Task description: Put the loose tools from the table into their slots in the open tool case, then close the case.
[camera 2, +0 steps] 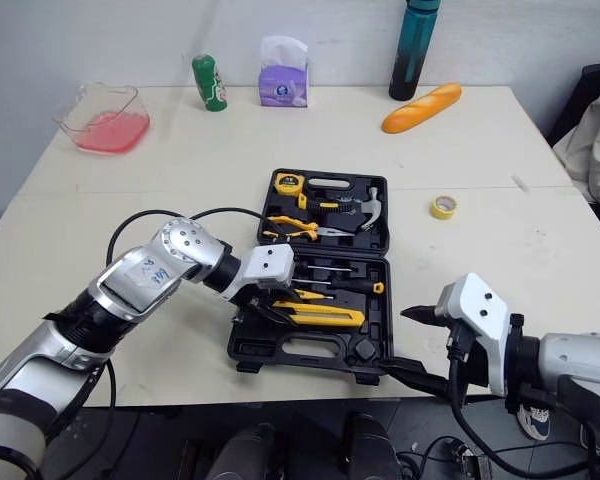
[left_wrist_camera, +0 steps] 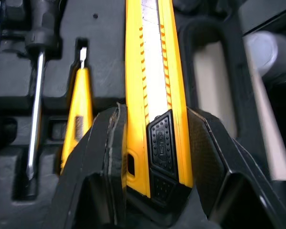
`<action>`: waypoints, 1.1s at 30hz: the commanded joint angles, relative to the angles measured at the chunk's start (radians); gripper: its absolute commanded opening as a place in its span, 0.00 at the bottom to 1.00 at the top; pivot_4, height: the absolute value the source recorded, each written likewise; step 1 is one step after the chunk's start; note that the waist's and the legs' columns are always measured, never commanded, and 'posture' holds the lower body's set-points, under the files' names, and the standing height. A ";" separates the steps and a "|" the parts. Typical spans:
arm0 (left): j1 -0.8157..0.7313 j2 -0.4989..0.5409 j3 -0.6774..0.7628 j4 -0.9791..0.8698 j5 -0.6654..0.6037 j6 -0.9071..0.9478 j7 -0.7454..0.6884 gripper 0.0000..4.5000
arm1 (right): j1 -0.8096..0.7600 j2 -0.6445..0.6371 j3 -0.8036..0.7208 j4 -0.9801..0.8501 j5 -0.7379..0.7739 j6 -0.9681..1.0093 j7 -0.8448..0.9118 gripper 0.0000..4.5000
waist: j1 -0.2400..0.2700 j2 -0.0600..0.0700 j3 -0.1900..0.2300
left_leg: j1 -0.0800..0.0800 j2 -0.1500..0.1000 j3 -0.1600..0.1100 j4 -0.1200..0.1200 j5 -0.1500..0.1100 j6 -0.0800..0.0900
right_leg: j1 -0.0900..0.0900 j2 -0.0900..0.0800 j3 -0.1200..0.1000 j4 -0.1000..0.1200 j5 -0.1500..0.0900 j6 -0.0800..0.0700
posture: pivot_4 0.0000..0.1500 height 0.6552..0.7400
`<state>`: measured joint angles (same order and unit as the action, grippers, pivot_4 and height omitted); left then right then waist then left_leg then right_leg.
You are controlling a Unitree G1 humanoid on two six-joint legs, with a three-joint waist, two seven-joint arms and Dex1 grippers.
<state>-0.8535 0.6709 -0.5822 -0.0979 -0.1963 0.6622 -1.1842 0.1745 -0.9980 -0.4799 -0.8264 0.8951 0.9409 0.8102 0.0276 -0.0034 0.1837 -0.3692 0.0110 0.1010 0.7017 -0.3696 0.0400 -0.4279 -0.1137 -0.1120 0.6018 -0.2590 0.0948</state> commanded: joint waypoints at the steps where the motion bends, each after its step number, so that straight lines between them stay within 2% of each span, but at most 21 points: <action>1: -0.002 -0.010 -0.003 -0.002 0.036 -0.053 -0.028 0.31 | 0.012 -0.001 -0.030 -0.034 0.014 -0.014 -0.013 1.00 | 0.002 0.000 0.000 | -0.001 0.000 -0.001 0.000 0.000 0.000 | 0.000 0.000 0.001 0.000 0.000 0.000 | 1.00 0.99; 10: 0.020 -0.024 0.009 0.001 0.052 -0.064 -0.071 0.31 | 0.009 -0.003 -0.016 -0.020 0.012 -0.020 -0.030 1.00 | 0.001 0.000 0.000 | -0.001 0.000 -0.001 0.001 0.000 0.001 | 0.000 0.000 0.002 0.001 0.000 0.000 | 1.00 0.99; 12: 0.028 -0.022 0.017 -0.016 0.045 -0.041 -0.072 0.55 | 0.007 0.001 -0.013 -0.020 0.016 -0.018 -0.036 1.00 | 0.001 0.000 0.000 | -0.001 0.000 -0.001 0.001 0.000 0.001 | 0.000 0.000 0.002 0.001 0.000 0.000 | 1.00 0.99; 17: 0.027 0.000 0.076 -0.036 0.015 -0.016 -0.094 0.99 | 0.007 0.005 -0.024 -0.022 0.041 -0.015 -0.048 1.00 | 0.000 0.000 0.000 | -0.001 0.000 -0.001 0.001 0.000 0.001 | 0.000 0.000 0.001 0.001 0.000 0.000 | 1.00 0.99; 20: 0.041 -0.017 0.142 -0.021 -0.040 -0.086 -0.124 0.99 | 0.012 0.005 -0.020 -0.019 0.036 -0.023 -0.051 1.00 | 0.001 0.000 0.000 | -0.001 0.000 -0.002 0.002 0.000 0.001 | 0.000 0.000 0.001 0.001 0.000 0.000 | 1.00 0.99; 23: 0.087 -0.085 0.222 0.011 -0.093 -0.234 -0.118 0.99 | 0.010 0.010 -0.006 -0.019 0.030 -0.031 -0.057 1.00 | 0.003 0.000 0.000 | -0.001 0.000 -0.002 0.002 0.000 0.001 | 0.001 -0.001 0.002 0.002 0.000 0.000 | 1.00 0.99; 24: 0.106 -0.110 0.247 0.026 -0.115 -0.273 -0.122 0.90 | 0.007 0.012 0.001 -0.018 0.030 -0.034 -0.059 1.00 | 0.002 0.000 0.000 | -0.001 0.000 -0.002 0.003 0.000 0.001 | 0.001 -0.001 0.002 0.001 0.000 0.000 | 1.00 0.99; 25: 0.131 -0.129 0.260 0.051 -0.131 -0.311 -0.139 0.87 | 0.000 0.015 0.013 -0.018 0.032 -0.038 -0.063 1.00 | 0.002 0.000 0.000 | -0.001 -0.001 -0.002 0.003 0.000 0.001 | 0.001 -0.001 0.002 0.001 0.000 0.000 | 1.00 0.99; 26: 0.149 -0.143 0.269 0.070 -0.140 -0.339 -0.154 0.79 | -0.004 0.017 0.022 -0.018 0.034 -0.042 -0.065 1.00 | 0.001 0.000 0.000 | -0.001 -0.001 -0.002 0.003 0.000 0.001 | 0.001 -0.001 0.002 0.001 0.000 0.000 | 1.00 0.99; 33: 0.196 -0.157 0.235 0.134 -0.088 -0.375 -0.167 0.04 | -0.036 0.009 0.052 -0.004 0.036 -0.047 -0.067 1.00 | 0.000 0.000 0.000 | 0.000 -0.001 -0.002 0.003 0.000 0.001 | 0.001 0.000 -0.002 0.003 0.000 0.000 | 1.00 0.99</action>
<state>-0.6649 0.5194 -0.3406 0.0394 -0.2964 0.3136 -1.3492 0.1425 -0.9831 -0.4280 -0.8214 0.9213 0.9115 0.7438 0.0280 -0.0035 0.1835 -0.3693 0.0102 0.0993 0.7050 -0.3695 0.0406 -0.4268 -0.1141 -0.1143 0.6044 -0.2589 0.0948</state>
